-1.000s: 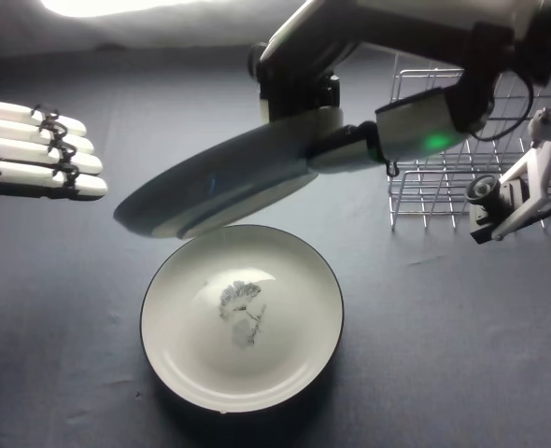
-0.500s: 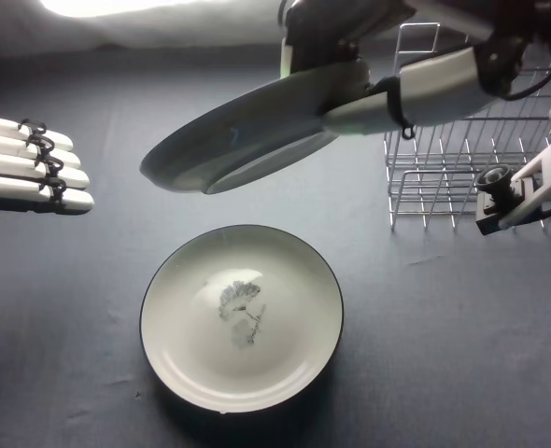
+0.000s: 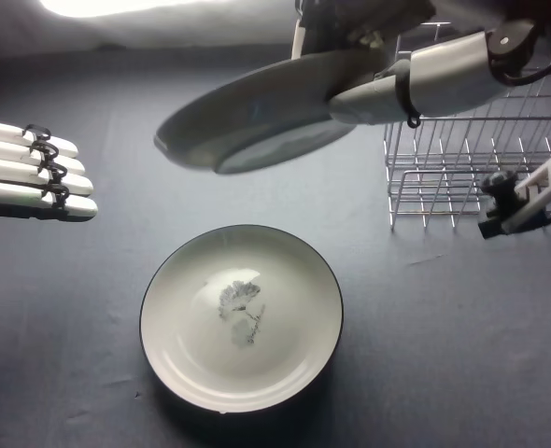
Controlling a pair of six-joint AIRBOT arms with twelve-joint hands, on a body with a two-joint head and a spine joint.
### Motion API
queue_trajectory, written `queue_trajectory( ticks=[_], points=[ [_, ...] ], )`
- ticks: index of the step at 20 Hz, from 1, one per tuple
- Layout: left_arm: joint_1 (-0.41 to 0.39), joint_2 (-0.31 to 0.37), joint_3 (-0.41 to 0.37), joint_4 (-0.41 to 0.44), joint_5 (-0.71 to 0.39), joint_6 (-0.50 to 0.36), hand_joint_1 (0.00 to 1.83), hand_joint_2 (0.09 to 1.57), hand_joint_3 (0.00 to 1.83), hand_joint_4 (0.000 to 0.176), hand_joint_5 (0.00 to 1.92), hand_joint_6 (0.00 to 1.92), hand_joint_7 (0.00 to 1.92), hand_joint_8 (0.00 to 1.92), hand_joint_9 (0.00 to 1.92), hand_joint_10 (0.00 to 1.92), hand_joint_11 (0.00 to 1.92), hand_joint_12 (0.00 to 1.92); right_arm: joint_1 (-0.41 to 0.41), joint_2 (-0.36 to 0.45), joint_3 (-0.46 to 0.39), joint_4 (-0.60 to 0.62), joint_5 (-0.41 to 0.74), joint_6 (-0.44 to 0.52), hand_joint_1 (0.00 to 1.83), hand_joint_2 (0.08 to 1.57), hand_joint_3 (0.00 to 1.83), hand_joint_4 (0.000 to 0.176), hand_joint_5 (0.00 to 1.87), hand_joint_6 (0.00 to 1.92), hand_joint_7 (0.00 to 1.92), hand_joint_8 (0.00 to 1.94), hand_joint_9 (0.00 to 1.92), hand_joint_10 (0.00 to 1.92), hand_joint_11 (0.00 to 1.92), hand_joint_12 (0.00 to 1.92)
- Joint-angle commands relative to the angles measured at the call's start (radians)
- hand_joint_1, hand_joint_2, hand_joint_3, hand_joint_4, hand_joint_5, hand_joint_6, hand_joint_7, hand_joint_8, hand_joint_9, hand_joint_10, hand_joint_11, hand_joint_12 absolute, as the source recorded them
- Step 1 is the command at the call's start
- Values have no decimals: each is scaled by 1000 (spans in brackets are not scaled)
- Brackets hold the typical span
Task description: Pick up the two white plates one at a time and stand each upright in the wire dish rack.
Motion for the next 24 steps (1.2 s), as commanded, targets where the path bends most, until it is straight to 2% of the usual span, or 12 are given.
queue_trajectory(
  ticks=[1, 4, 5, 7, 14, 17, 19, 20, 24],
  points=[
    [-6, 8, 0, -70, -33, -1, 0, 1144, 0, 0, 0, 0, 0, 0, 0, 0, 0, 0, 24, 7, -2, 39, 122, 23, 1378, 1097, 1, 0, 967, 1027, 1043, 907, 907, 1096, 765, 1157],
    [-6, 2, 0, -70, -33, -1, 0, 1180, 16, 0, 0, 0, 0, 0, 0, 0, 0, 0, 42, 6, -2, 59, 88, 21, 1379, 1094, 0, 0, 965, 1002, 1042, 905, 931, 1098, 770, 1165],
    [-6, 0, 1, -70, -33, -1, 0, 1143, 0, 0, 0, 0, 0, 0, 0, 0, 0, 0, 45, 6, -2, 61, 82, 21, 1384, 1078, 2, 0, 992, 960, 1082, 842, 961, 1045, 797, 1137],
    [-7, -1, 3, -70, -33, -1, 0, 1136, 0, 0, 0, 0, 0, 0, 0, 0, 0, 0, 50, 6, -1, 79, 75, 22, 1378, 1099, 2, 0, 952, 1018, 1033, 923, 911, 1124, 759, 1174],
    [-9, -2, 5, -70, -33, 0, 0, 1138, 0, 0, 0, 0, 0, 0, 0, 0, 0, 0, 76, 8, 20, 141, 58, 20, 1384, 1078, 1, 0, 983, 991, 1097, 821, 956, 1026, 800, 1116],
    [-9, -4, 6, -71, -33, 3, 0, 1144, 0, 0, 0, 0, 0, 0, 0, 0, 0, 0, 80, 28, 21, 149, 55, 20, 1382, 1091, 0, 0, 941, 1008, 1057, 916, 955, 1063, 813, 1177],
    [-9, -4, 7, -71, -33, 4, 0, 1140, 0, 0, 0, 0, 0, 0, 0, 0, 0, 0, 80, 39, 21, 154, 55, 20, 1382, 1086, 0, 0, 969, 990, 1063, 888, 955, 1060, 814, 1198],
    [-9, -5, 7, -71, -33, 6, 0, 1147, 2, 0, 0, 0, 0, 0, 0, 0, 0, 0, 80, 50, 21, 161, 54, 20, 1377, 1098, 1, 0, 957, 1039, 1022, 925, 932, 1090, 795, 1211],
    [-9, -6, 9, -71, -33, 8, 0, 1134, 0, 0, 0, 0, 0, 0, 0, 0, 0, 0, 79, 85, 21, 165, 48, 19, 1377, 1103, 1, 0, 944, 1036, 1014, 956, 924, 1114, 785, 1224]
  ],
)
